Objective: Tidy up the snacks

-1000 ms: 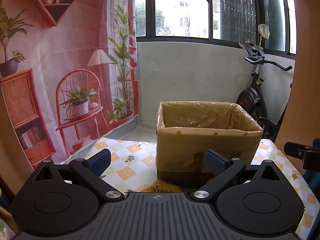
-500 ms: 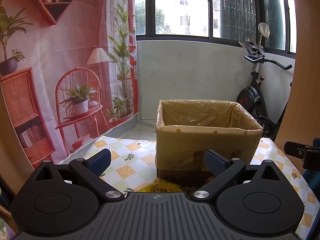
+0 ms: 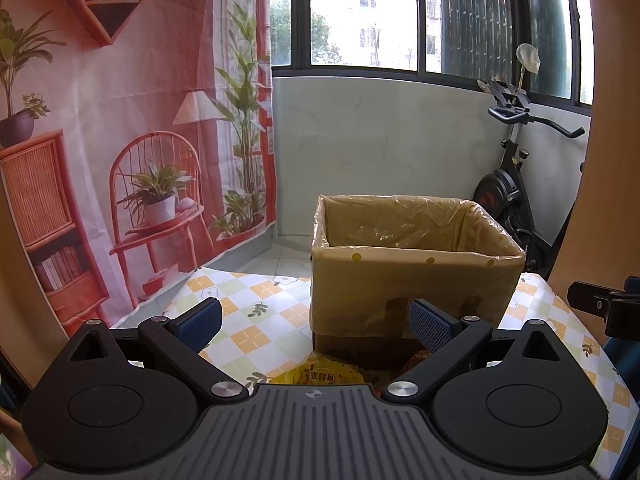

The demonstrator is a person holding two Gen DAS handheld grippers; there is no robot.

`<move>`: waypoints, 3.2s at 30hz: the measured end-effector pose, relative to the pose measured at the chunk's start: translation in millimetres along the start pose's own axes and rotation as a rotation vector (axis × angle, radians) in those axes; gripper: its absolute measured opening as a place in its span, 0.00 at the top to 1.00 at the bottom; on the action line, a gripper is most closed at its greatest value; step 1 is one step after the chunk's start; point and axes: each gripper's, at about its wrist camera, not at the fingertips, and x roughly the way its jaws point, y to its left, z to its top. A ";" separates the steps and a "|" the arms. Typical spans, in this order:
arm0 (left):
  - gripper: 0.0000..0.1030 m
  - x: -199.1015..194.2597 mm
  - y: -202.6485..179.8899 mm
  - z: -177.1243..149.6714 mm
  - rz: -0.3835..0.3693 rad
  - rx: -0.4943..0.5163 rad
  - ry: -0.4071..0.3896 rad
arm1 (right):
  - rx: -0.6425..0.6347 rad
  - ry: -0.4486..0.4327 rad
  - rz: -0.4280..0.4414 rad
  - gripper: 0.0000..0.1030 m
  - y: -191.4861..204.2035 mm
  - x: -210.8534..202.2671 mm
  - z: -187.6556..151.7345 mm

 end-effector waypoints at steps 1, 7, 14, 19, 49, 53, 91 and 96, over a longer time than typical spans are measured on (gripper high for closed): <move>0.02 0.1 0.1 0.0 0.000 0.000 0.000 | 0.000 0.001 0.000 0.00 0.1 0.2 0.1; 0.02 -0.2 -0.2 -0.3 -0.001 -0.002 0.000 | 0.002 0.002 -0.001 0.00 -0.3 0.8 -1.8; 0.02 -0.1 -0.4 -0.8 -0.001 -0.001 0.001 | 0.003 0.003 -0.001 0.00 -0.3 0.8 -1.5; 0.02 1.0 0.3 -1.0 -0.003 -0.005 0.006 | 0.010 0.007 -0.005 0.00 -2.4 4.5 -6.9; 0.03 43.9 28.7 -49.3 0.023 -0.024 0.183 | -0.008 0.155 0.074 0.03 5.8 38.0 -75.7; 0.03 46.1 32.3 -58.6 0.029 -0.028 0.185 | -0.007 0.213 0.107 0.04 9.2 43.9 -97.0; 0.09 91.5 60.0 -133.1 -0.033 -0.097 0.307 | -0.164 0.404 0.209 0.14 55.8 113.7 -188.9; 0.15 101.3 64.3 -135.4 -0.066 -0.120 0.323 | -0.144 0.379 0.216 0.22 51.9 107.3 -189.6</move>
